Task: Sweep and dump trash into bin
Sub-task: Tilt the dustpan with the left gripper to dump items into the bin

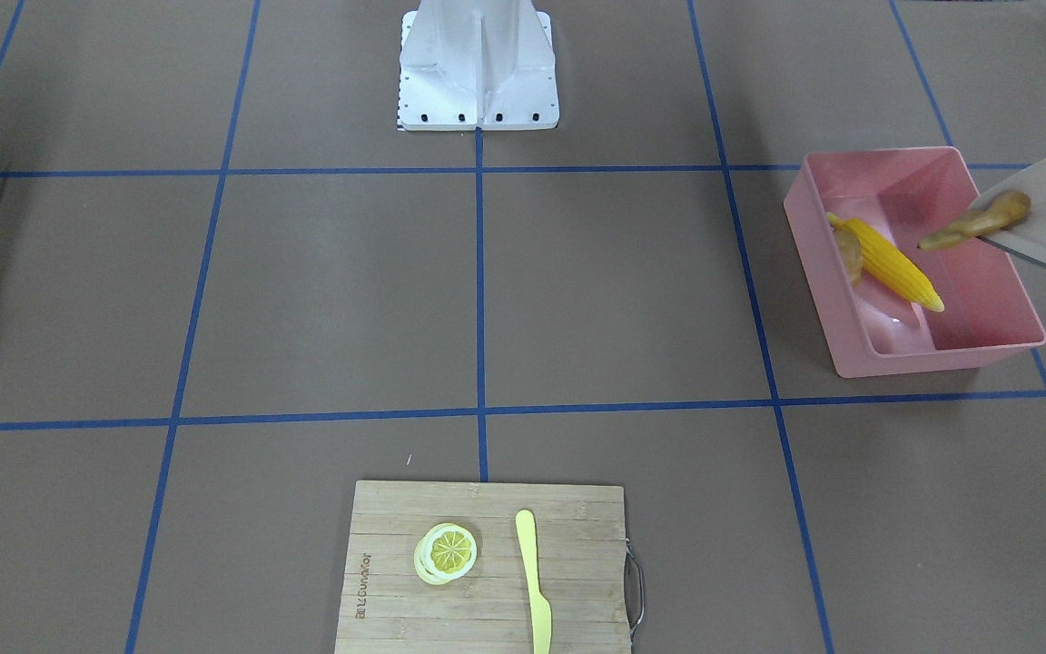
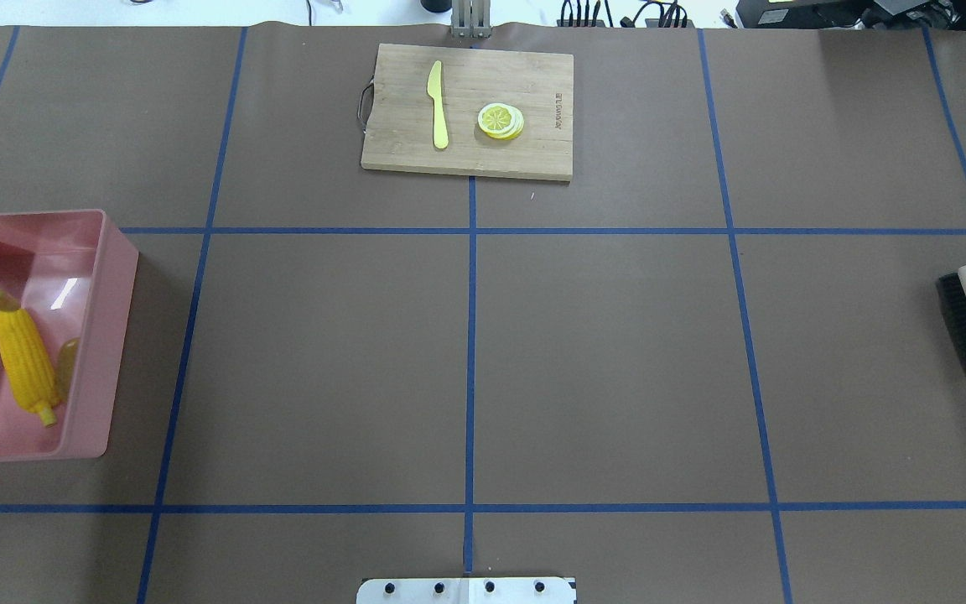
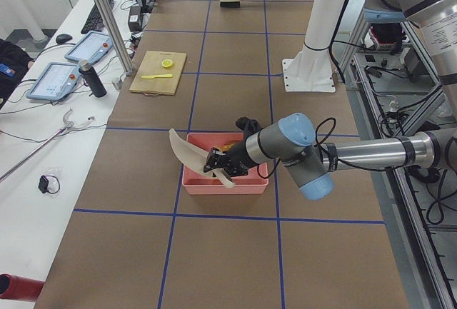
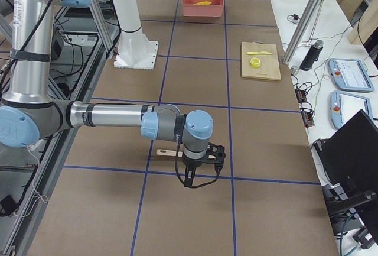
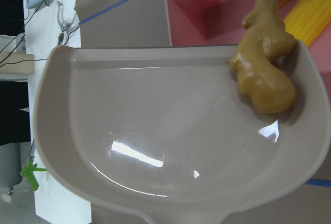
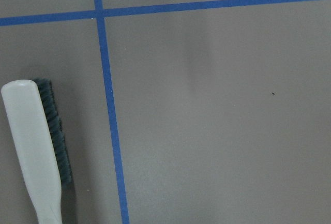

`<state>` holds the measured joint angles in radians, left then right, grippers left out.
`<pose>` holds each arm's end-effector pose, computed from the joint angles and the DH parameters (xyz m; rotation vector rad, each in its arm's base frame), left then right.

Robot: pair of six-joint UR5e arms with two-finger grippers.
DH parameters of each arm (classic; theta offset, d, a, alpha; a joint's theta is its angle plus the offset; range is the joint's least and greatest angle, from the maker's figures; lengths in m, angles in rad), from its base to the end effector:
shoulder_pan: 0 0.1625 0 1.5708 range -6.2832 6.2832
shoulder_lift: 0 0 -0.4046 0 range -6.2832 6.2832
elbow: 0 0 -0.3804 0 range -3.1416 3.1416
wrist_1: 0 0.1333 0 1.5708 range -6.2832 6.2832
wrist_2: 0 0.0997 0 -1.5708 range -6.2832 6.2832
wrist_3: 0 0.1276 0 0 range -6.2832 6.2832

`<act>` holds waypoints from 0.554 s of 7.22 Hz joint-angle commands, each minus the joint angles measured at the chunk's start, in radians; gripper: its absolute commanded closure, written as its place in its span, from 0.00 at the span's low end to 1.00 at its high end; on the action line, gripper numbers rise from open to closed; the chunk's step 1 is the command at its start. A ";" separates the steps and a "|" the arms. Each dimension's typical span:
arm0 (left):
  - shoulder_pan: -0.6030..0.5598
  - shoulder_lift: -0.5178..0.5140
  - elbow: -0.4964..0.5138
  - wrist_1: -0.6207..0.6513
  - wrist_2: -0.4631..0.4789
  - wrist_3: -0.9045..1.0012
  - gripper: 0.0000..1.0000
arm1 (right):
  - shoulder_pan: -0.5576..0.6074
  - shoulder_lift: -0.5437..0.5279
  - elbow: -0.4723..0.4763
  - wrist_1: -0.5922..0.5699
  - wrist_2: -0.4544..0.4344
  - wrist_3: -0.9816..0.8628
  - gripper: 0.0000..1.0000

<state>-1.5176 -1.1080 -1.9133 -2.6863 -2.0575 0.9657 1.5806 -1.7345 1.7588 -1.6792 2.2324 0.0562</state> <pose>-0.0551 -0.3493 0.5479 1.1393 -0.0314 1.1554 0.0589 -0.4047 0.6611 -0.0964 -0.6594 0.0914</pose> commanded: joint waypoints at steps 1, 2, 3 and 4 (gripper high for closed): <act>-0.026 -0.012 -0.016 -0.001 0.036 0.056 1.00 | -0.001 -0.005 -0.001 0.000 0.004 0.001 0.00; -0.024 -0.012 -0.018 -0.001 0.036 0.057 1.00 | -0.001 -0.005 -0.001 -0.002 0.006 0.001 0.00; -0.021 -0.013 -0.018 -0.001 0.034 0.056 1.00 | -0.001 -0.007 -0.001 -0.004 0.006 0.001 0.00; -0.018 -0.019 -0.019 0.009 0.027 0.048 1.00 | -0.001 -0.005 -0.001 -0.002 0.006 0.001 0.00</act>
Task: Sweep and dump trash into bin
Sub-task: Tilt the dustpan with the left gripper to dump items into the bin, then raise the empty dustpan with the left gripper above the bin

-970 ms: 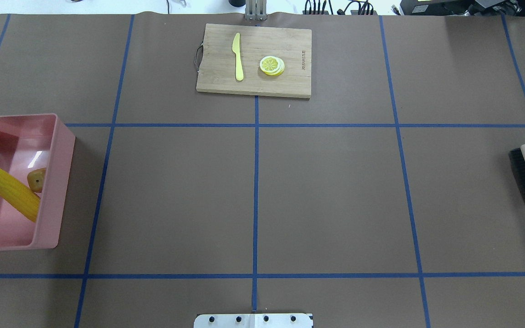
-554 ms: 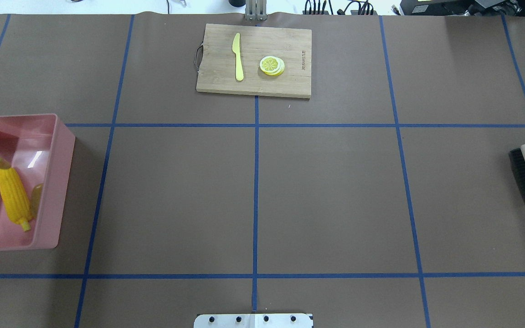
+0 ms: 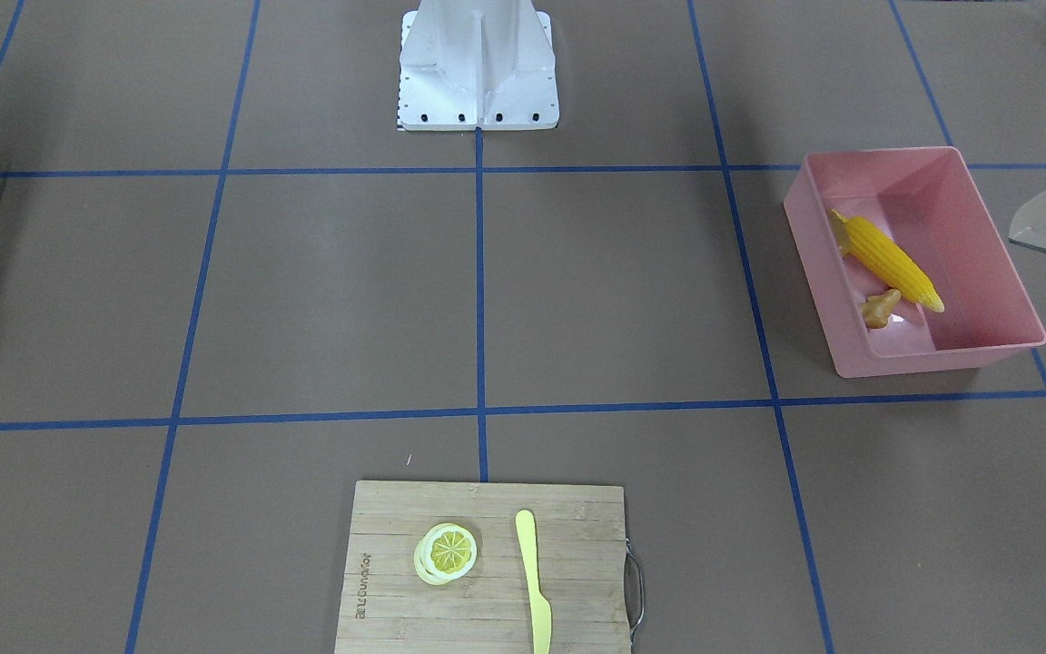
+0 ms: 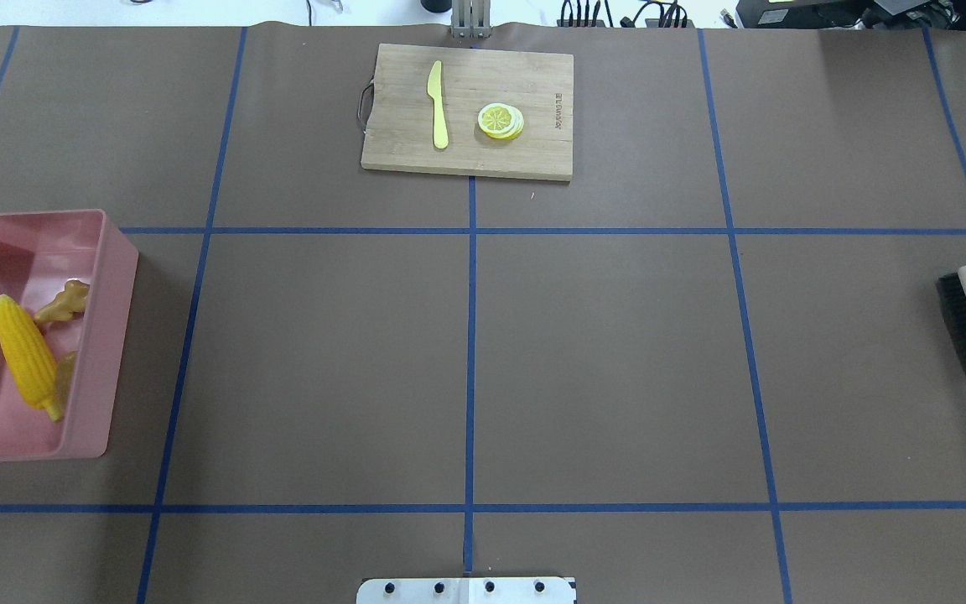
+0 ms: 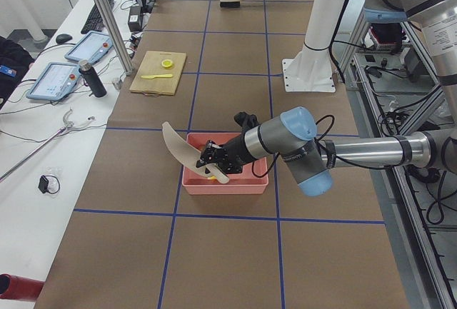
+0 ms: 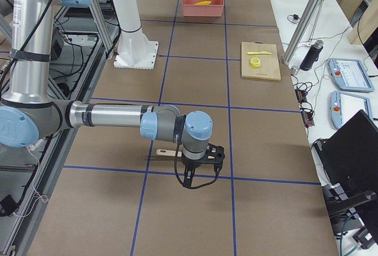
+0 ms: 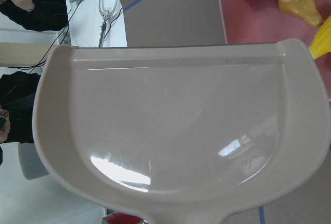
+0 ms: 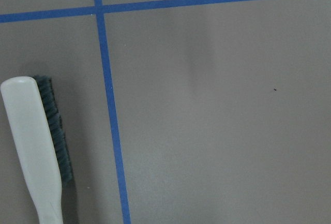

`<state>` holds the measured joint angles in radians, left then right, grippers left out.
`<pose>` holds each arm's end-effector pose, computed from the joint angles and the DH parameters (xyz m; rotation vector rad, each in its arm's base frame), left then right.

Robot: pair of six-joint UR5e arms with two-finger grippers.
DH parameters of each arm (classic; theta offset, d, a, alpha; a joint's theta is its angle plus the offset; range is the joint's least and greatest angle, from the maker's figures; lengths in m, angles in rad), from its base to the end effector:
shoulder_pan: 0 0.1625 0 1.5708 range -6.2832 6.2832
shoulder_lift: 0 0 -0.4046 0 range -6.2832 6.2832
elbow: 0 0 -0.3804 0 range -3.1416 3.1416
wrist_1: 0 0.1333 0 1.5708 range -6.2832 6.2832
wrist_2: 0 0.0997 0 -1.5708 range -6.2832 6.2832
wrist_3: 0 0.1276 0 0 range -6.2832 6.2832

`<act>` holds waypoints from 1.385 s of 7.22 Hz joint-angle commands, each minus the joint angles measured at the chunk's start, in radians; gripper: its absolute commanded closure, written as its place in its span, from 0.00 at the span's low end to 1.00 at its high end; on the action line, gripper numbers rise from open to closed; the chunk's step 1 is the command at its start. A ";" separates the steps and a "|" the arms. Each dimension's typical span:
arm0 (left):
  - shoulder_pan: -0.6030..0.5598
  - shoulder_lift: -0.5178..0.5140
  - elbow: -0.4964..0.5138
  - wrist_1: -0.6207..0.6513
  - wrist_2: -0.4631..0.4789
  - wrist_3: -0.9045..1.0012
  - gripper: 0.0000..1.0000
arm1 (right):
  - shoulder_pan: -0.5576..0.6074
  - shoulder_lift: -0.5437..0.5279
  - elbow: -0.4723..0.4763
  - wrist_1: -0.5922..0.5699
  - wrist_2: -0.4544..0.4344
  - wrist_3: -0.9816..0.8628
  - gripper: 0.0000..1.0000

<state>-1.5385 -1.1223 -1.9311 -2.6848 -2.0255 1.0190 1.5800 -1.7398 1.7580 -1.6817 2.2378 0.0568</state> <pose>-0.0658 -0.3555 0.5348 1.1547 -0.1200 1.1716 0.0581 -0.4018 0.6635 -0.1051 -0.6644 0.0944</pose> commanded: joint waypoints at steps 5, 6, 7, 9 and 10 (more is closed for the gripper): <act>0.193 -0.095 -0.023 0.019 -0.096 -0.474 1.00 | -0.002 -0.001 -0.003 -0.001 0.017 0.000 0.00; 0.246 -0.132 -0.026 0.035 -0.098 -0.540 1.00 | -0.002 -0.001 -0.006 0.006 0.014 -0.002 0.00; 0.302 -0.181 -0.026 0.051 -0.098 -0.610 1.00 | -0.002 -0.001 -0.015 0.008 0.016 -0.002 0.00; 0.414 -0.279 -0.026 0.075 -0.099 -0.774 1.00 | -0.002 -0.003 -0.035 0.011 0.014 -0.002 0.00; 0.498 -0.327 -0.022 0.085 -0.096 -0.839 1.00 | -0.002 -0.001 -0.035 0.013 0.010 -0.003 0.00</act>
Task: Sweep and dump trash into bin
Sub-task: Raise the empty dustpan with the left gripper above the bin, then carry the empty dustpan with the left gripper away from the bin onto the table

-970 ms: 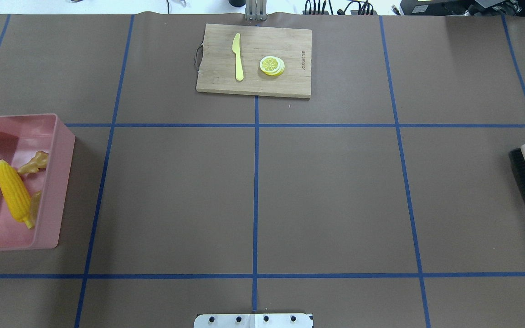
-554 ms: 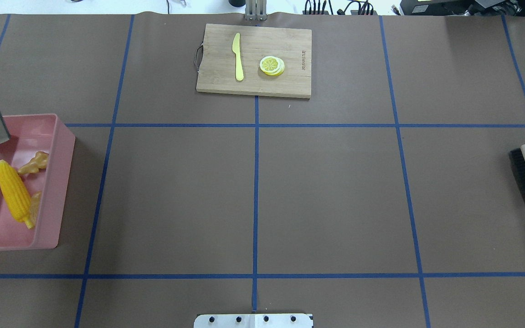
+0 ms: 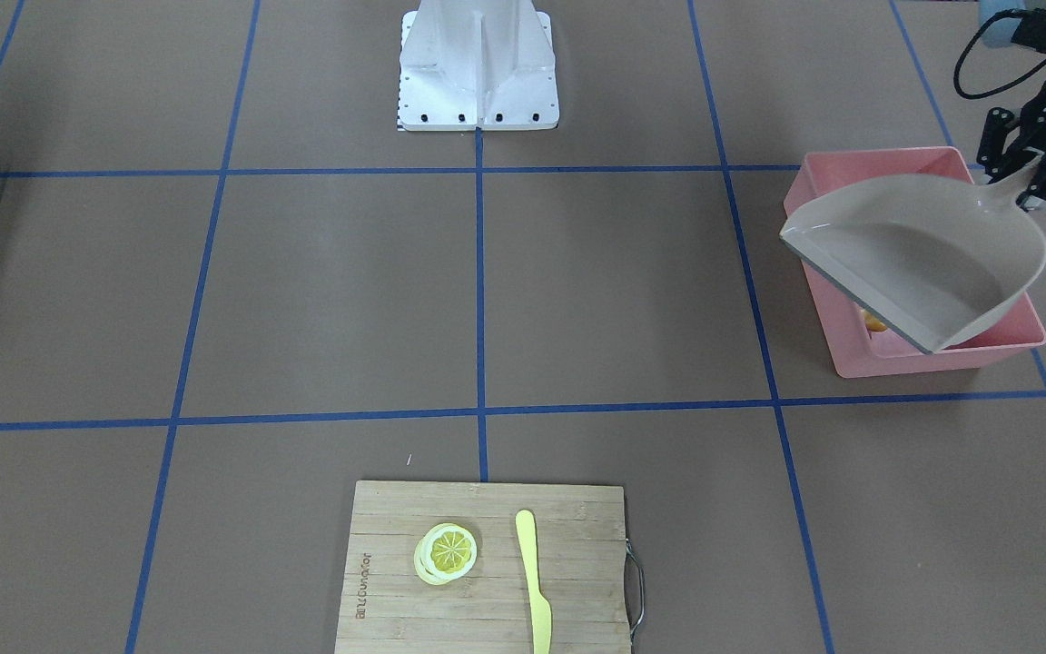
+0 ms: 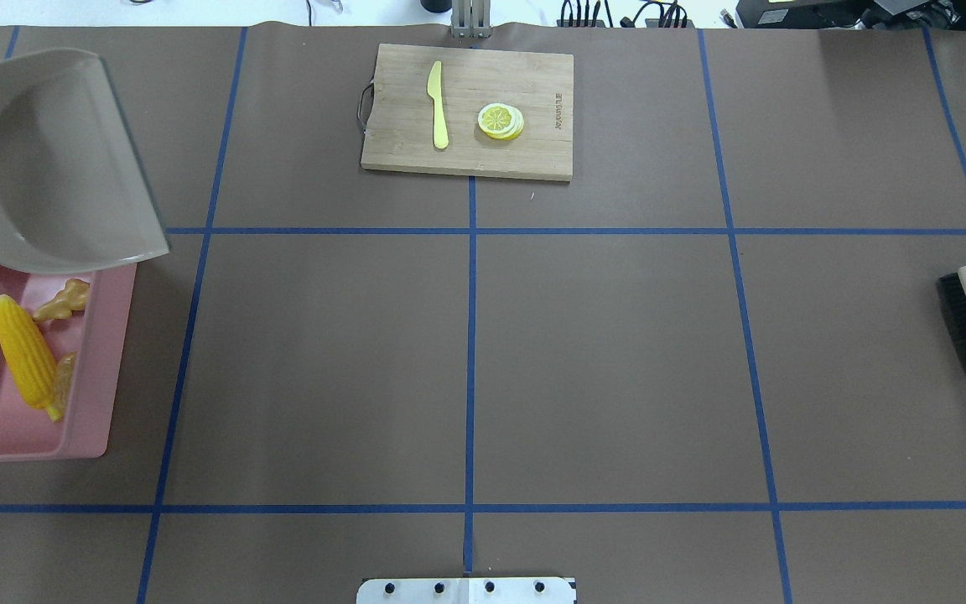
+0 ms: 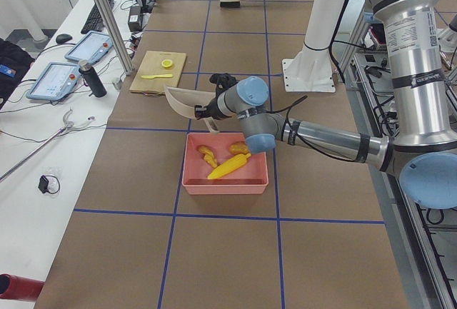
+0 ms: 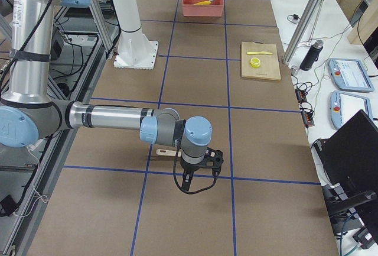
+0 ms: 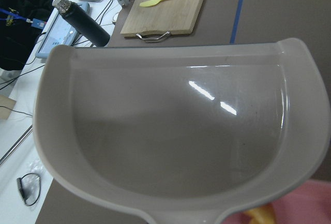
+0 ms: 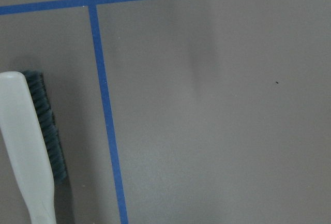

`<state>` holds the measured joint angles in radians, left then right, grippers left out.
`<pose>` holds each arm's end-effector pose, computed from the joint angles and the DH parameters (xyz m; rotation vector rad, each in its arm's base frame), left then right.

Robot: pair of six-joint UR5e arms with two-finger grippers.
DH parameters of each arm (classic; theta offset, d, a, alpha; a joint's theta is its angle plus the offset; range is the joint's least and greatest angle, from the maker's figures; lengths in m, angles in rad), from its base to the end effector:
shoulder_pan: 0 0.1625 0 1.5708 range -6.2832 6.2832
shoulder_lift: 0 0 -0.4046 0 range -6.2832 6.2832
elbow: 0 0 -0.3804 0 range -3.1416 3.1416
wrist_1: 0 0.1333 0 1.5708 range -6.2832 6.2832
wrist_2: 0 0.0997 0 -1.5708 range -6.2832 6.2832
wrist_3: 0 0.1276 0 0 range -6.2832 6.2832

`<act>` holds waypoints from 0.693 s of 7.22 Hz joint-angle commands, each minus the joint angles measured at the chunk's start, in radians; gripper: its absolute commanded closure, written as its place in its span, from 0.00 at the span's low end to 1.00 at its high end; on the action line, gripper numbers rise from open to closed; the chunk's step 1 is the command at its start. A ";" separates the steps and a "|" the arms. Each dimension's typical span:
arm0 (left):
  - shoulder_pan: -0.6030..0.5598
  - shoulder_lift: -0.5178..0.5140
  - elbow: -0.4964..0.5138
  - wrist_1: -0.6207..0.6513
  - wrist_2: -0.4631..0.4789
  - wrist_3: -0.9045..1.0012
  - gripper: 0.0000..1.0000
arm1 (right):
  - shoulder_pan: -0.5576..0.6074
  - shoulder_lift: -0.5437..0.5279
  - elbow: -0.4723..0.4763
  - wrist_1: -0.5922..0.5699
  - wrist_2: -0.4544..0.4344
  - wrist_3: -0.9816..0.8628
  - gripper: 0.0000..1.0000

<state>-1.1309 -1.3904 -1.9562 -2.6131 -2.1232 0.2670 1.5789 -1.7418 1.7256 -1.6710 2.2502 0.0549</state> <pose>0.1250 -0.4214 0.4231 1.2149 0.6046 0.9432 0.0564 -0.3986 0.6775 -0.1278 -0.6761 0.1000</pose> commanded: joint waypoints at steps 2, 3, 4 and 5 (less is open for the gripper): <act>0.247 -0.203 0.026 0.169 0.005 -0.085 1.00 | 0.000 0.002 -0.003 0.002 -0.001 0.000 0.00; 0.299 -0.252 0.055 0.189 0.008 -0.081 1.00 | 0.000 0.002 -0.003 0.002 -0.001 -0.001 0.00; 0.374 -0.281 0.097 0.192 0.008 -0.080 1.00 | 0.000 0.002 -0.003 0.002 -0.003 0.000 0.00; 0.455 -0.312 0.132 0.194 0.009 -0.080 1.00 | 0.000 0.002 -0.003 0.002 -0.001 0.002 0.00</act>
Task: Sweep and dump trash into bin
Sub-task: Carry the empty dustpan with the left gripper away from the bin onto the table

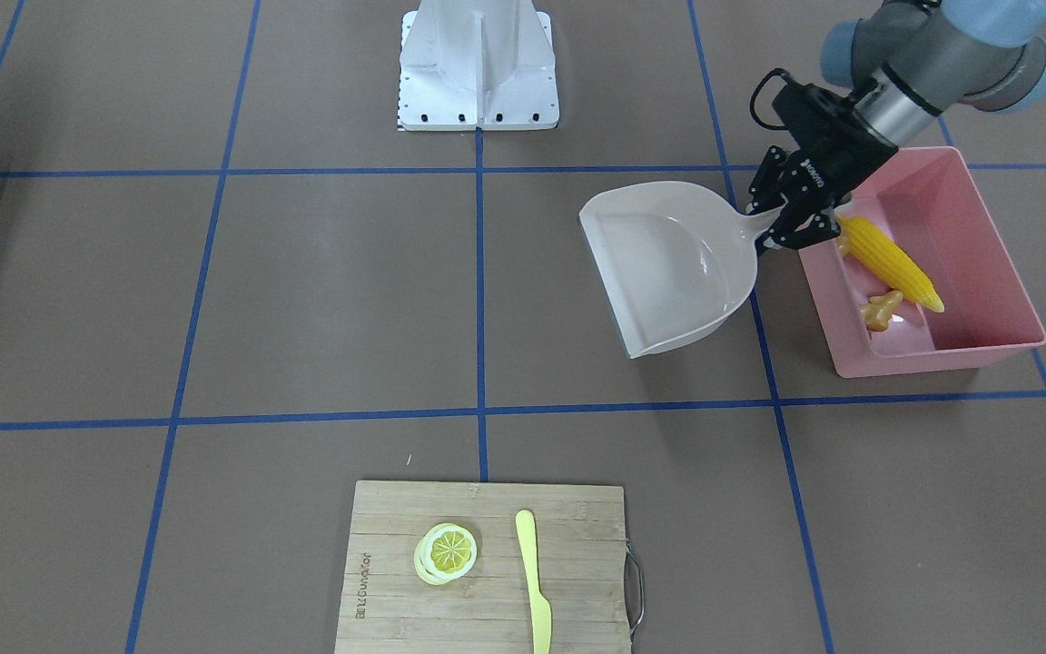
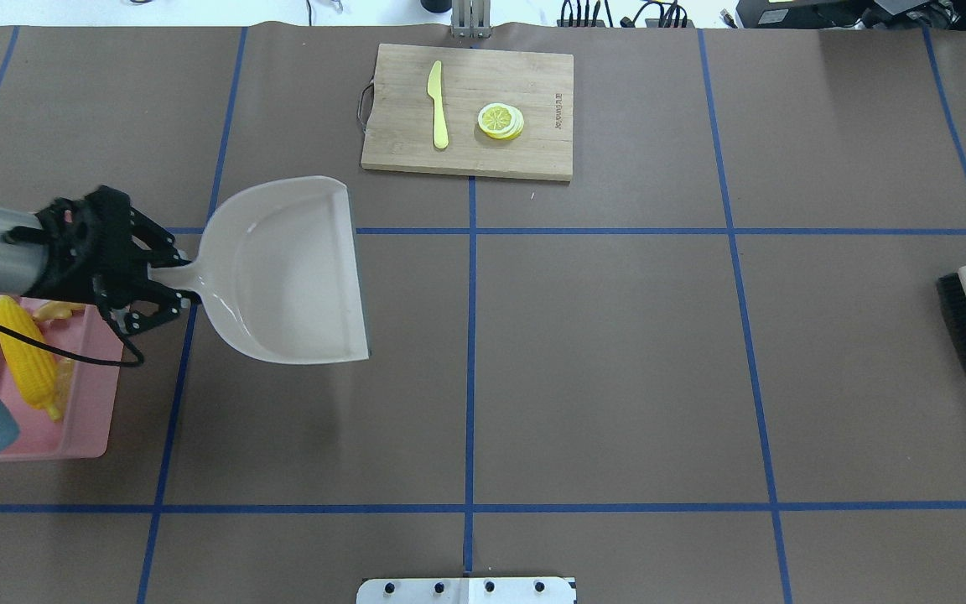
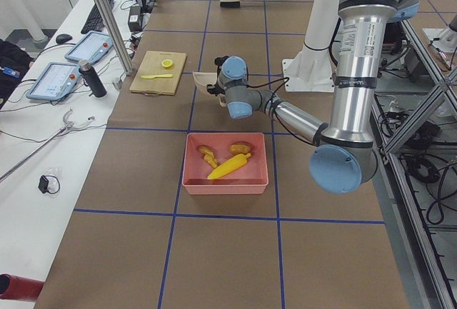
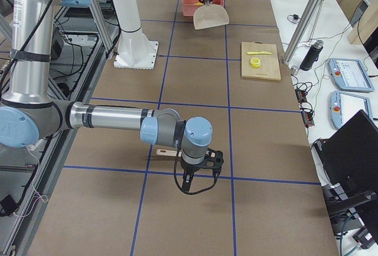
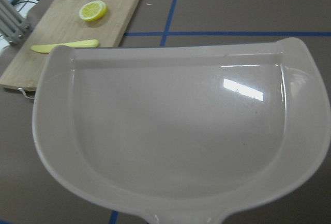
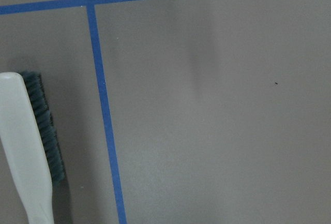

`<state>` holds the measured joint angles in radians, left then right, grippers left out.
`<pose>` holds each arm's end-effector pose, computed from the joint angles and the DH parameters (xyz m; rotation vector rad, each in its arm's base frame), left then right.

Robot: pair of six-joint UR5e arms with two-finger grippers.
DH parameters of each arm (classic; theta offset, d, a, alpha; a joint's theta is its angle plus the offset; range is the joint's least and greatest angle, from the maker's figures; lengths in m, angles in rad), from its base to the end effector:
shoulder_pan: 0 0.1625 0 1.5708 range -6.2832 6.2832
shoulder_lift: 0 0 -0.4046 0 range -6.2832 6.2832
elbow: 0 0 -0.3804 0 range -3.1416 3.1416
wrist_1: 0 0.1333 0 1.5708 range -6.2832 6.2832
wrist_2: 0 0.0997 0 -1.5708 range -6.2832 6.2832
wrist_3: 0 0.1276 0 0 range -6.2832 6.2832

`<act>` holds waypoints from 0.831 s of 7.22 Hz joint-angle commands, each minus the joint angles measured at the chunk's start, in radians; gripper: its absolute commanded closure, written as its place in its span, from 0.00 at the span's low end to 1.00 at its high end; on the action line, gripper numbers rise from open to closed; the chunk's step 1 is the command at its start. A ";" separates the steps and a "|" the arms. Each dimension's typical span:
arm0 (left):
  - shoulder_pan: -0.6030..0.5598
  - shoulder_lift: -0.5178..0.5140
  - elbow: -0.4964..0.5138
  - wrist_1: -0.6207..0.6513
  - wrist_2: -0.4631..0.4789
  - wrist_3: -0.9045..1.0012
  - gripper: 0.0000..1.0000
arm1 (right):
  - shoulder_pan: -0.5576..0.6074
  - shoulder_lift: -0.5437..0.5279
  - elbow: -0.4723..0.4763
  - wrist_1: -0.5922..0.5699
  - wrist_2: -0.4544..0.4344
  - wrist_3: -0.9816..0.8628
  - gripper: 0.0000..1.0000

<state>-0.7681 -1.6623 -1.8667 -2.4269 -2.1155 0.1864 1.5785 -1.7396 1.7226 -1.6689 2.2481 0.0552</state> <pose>0.3306 -0.4128 0.3624 1.0790 0.8722 1.1741 0.0564 -0.3996 0.6780 -0.1268 -0.6740 0.0994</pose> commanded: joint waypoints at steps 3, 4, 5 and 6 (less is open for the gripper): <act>0.180 -0.129 0.127 0.012 0.011 0.001 1.00 | 0.002 -0.001 -0.008 0.000 -0.002 0.000 0.00; 0.182 -0.158 0.141 0.012 0.011 0.001 1.00 | 0.000 -0.001 -0.006 -0.002 -0.001 0.000 0.00; 0.182 -0.169 0.142 0.011 0.014 0.001 1.00 | 0.000 -0.001 -0.006 0.000 0.001 0.002 0.00; 0.182 -0.178 0.150 0.009 0.059 0.002 1.00 | 0.002 0.002 -0.005 -0.002 0.004 0.002 0.00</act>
<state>-0.5872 -1.8254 -1.7258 -2.4160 -2.0916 0.1875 1.5790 -1.7403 1.7171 -1.6697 2.2489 0.0563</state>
